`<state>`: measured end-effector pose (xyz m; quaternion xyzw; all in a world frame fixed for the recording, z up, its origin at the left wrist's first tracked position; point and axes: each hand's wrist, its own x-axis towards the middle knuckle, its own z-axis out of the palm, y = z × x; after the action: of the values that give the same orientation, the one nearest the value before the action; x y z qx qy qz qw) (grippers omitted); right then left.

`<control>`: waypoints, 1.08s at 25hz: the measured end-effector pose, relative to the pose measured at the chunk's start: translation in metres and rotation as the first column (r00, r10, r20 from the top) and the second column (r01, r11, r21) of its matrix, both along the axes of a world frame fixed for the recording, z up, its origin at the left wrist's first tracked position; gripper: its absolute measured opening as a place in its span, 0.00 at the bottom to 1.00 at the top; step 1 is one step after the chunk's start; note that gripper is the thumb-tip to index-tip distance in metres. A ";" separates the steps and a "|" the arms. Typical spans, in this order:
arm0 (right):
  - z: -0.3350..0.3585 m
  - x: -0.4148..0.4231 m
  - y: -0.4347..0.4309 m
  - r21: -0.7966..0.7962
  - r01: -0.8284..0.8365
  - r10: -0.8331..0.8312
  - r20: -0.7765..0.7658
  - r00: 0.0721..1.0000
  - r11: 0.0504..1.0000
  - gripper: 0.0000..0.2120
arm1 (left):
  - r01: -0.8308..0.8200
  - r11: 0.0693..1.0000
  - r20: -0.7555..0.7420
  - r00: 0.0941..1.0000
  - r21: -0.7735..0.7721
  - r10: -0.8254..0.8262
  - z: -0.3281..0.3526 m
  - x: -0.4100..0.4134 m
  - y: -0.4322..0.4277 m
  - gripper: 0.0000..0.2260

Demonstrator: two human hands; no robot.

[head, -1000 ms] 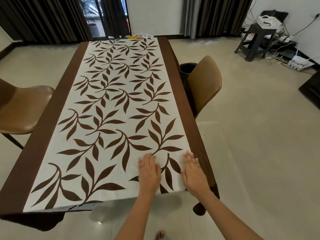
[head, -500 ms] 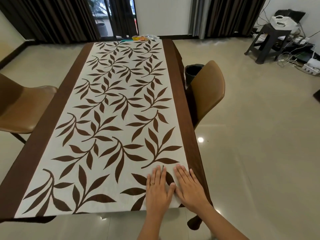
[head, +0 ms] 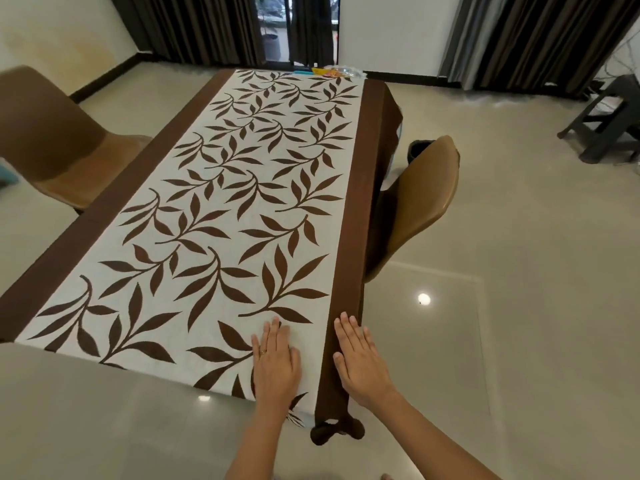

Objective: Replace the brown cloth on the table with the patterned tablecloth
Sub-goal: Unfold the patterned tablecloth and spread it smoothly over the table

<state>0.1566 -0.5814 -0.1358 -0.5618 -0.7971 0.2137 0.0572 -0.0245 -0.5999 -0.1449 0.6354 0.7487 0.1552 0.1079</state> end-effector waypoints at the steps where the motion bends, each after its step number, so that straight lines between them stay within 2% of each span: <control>1: 0.003 0.001 0.011 0.007 -0.042 0.042 -0.011 0.999 0.999 0.29 | -0.070 0.998 0.045 0.997 -0.005 0.070 0.004 0.025 0.000 0.26; 4: 0.008 0.007 0.043 0.036 -0.200 0.197 0.063 0.978 0.979 0.30 | -0.122 0.992 0.071 0.990 -0.030 0.124 -0.001 0.073 -0.005 0.26; 8: 0.000 0.016 0.060 0.002 -0.325 0.322 0.117 0.939 0.946 0.31 | -0.150 0.988 -0.078 0.986 -0.016 0.149 -0.020 0.069 -0.014 0.27; 10: -0.005 0.015 0.057 -0.008 -0.308 0.308 0.091 0.947 0.951 0.34 | -0.149 0.988 -0.098 0.985 -0.029 0.145 -0.021 0.067 -0.015 0.27; 14: -0.009 0.013 0.063 0.049 -0.312 0.301 0.160 0.940 0.949 0.27 | -0.250 0.967 -0.063 0.967 -0.054 0.247 -0.011 0.080 -0.004 0.25; 18: -0.005 -0.001 0.110 0.085 -0.429 0.418 0.126 0.900 0.899 0.27 | -0.383 0.923 0.013 0.923 -0.035 0.384 -0.002 0.093 0.015 0.26; 22: -0.006 -0.005 0.143 0.040 -0.523 0.512 0.153 0.845 0.851 0.31 | -0.384 0.924 -0.043 0.923 -0.003 0.383 -0.012 0.092 0.020 0.27; 27: -0.014 0.001 0.141 0.084 -0.498 0.487 0.120 0.865 0.863 0.31 | -0.436 0.900 -0.095 0.896 -0.016 0.433 -0.017 0.095 0.023 0.27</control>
<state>0.1579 -0.4406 -0.1499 -0.3451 -0.9266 0.1492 -0.0059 0.0708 -0.5773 -0.1618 0.4564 0.8784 0.1331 0.0490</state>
